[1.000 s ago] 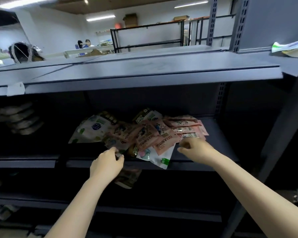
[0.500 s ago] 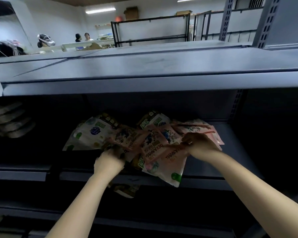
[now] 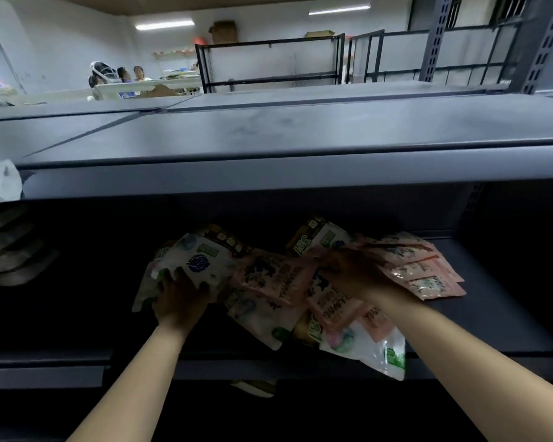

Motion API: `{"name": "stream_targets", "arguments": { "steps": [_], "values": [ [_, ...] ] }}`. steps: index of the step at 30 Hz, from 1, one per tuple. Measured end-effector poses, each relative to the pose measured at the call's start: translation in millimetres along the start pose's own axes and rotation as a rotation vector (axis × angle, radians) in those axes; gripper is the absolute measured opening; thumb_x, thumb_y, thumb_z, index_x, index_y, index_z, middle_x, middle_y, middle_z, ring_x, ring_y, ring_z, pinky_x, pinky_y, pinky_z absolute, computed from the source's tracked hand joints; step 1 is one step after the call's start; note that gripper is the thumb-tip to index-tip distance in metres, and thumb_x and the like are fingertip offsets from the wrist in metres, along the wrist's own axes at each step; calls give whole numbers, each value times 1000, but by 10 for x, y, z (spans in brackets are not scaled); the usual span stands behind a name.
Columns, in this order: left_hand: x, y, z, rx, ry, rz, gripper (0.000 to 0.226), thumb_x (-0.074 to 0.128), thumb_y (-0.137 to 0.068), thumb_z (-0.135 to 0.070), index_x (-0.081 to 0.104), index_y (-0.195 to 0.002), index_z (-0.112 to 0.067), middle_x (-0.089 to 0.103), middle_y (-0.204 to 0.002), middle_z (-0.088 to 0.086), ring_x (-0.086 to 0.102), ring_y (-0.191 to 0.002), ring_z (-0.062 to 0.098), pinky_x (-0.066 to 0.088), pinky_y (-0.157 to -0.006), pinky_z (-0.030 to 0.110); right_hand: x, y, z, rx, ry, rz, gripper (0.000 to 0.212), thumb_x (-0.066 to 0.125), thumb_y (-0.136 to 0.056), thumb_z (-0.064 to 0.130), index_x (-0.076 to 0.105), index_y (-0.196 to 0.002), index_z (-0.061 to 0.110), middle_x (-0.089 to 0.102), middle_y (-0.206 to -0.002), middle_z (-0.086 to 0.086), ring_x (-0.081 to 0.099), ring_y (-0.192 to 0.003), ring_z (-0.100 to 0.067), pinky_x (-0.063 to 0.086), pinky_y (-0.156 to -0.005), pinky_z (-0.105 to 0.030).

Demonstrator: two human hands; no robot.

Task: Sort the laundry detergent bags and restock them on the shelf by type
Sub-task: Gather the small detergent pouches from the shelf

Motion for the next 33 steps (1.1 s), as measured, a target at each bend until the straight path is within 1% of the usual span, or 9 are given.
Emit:
{"name": "stream_targets", "arguments": {
  "steps": [3, 6, 8, 10, 13, 17, 25, 29, 33],
  "values": [
    [-39, -385, 185, -25, 99, 21, 79, 55, -90, -45, 20, -149, -5, 24, -153, 18, 24, -139, 34, 29, -110, 46, 137, -132, 144, 10, 1, -18, 29, 53, -93, 32, 61, -121, 28, 62, -120, 3, 59, -110, -16, 47, -88, -30],
    [35, -695, 273, -25, 175, 119, 96, 58, -81, -62, 19, -150, -9, 23, -154, 17, 24, -140, 33, 25, -113, 45, 283, -253, 209, 33, -22, -19, 14, 54, -94, 31, 61, -104, 26, 58, -99, 11, 58, -92, -7, 47, -71, -19],
    [64, -835, 284, -16, 119, 134, 107, 62, -70, -72, 20, -149, -12, 24, -152, 17, 24, -139, 34, 23, -112, 47, 377, -307, 308, 30, -56, -13, 16, 53, -95, 28, 61, -108, 22, 51, -91, 16, 51, -81, 0, 36, -57, -6],
    [49, -914, 253, -23, 97, 115, 112, 71, -64, -67, 21, -148, -12, 26, -150, 16, 26, -138, 34, 25, -111, 47, 489, -374, 415, 28, -68, 0, 26, 52, -96, 24, 59, -118, 12, 57, -99, 8, 57, -90, -7, 41, -62, -9],
    [29, -1001, 126, 27, 206, 150, 75, 74, -77, -40, 42, -139, -13, 48, -136, 16, 48, -122, 33, 42, -98, 39, 636, -439, 618, 32, -40, -2, 35, 51, -96, 27, 56, -125, 10, 59, -120, -6, 58, -108, -21, 47, -84, -26],
    [-236, -1059, 205, 13, 220, 110, 47, 57, -89, -40, 54, -128, -13, 58, -123, 18, 55, -110, 36, 44, -83, 35, 894, -566, 862, -3, -5, 52, 43, 53, -95, 29, 53, -132, 8, 52, -134, -11, 51, -122, -26, 43, -98, -32],
    [-991, -1206, 1114, -9, 416, -102, 51, 65, -87, -33, 53, -130, -10, 61, -116, 25, 60, -98, 41, 52, -80, 44, 1514, -843, 1387, 74, -160, 140, 24, 54, -94, 23, 61, -94, -1, 64, -101, -17, 61, -102, -34, 48, -83, -30],
    [-1132, -1116, 1453, -12, 486, -104, 51, 70, -84, -24, 53, -130, -9, 62, -113, 24, 60, -99, 40, 51, -82, 49, 1868, -982, 1511, 181, -332, 221, 54, 60, -92, 27, 41, -137, 5, 44, -140, -13, 43, -128, -27, 35, -107, -36],
    [-1186, -1064, 1594, 11, 452, -78, 50, 69, -85, -21, 52, -131, -7, 61, -113, 26, 58, -102, 40, 47, -80, 42, 2162, -1066, 1438, 392, -663, 193, 91, 75, -81, 21, 18, -150, 9, 25, -154, -12, 44, -130, -28, 53, -85, -29]
  ]
}}
Point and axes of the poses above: each hand's wrist, its own y-axis away from the middle knuckle, its own x-axis out of the palm, z = x × y, the point moved 7 cm from there along -y, towards the middle knuckle
